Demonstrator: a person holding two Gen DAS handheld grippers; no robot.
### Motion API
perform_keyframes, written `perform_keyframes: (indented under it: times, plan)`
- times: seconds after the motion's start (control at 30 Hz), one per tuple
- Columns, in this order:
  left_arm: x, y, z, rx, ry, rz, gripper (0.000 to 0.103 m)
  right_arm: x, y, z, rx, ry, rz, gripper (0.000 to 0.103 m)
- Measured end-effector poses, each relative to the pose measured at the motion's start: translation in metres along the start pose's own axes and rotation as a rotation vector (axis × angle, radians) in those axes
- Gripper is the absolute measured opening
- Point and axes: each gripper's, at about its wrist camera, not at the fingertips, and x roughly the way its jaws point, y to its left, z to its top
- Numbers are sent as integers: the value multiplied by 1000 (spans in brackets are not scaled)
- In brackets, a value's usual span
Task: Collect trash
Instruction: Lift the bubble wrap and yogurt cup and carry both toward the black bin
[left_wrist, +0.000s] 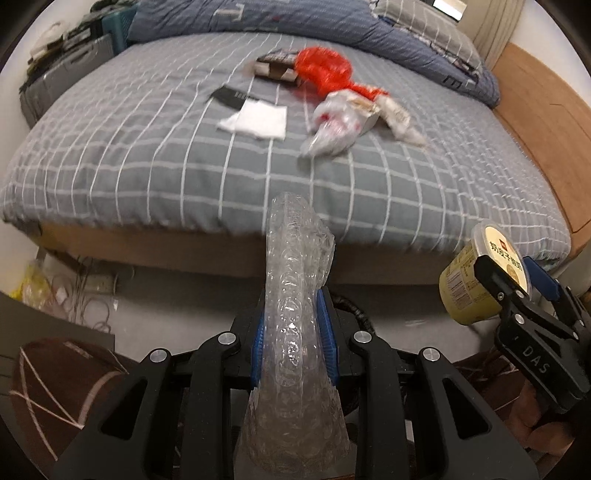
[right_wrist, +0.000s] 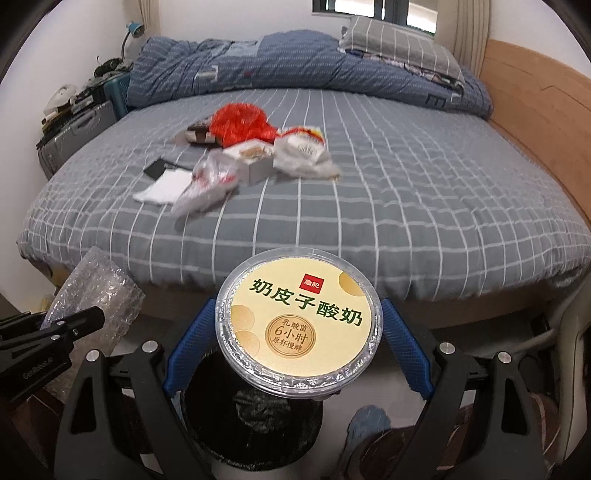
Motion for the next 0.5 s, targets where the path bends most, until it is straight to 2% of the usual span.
perform_keyframes:
  times: [0.27,0.5]
  plan:
    - [17,21,-17,-24,36,29,25,22,11,-26,-18,72,-3,85]
    - [45,29,-31,-12,64,20,25,55,21,-49,-45,144,14,85]
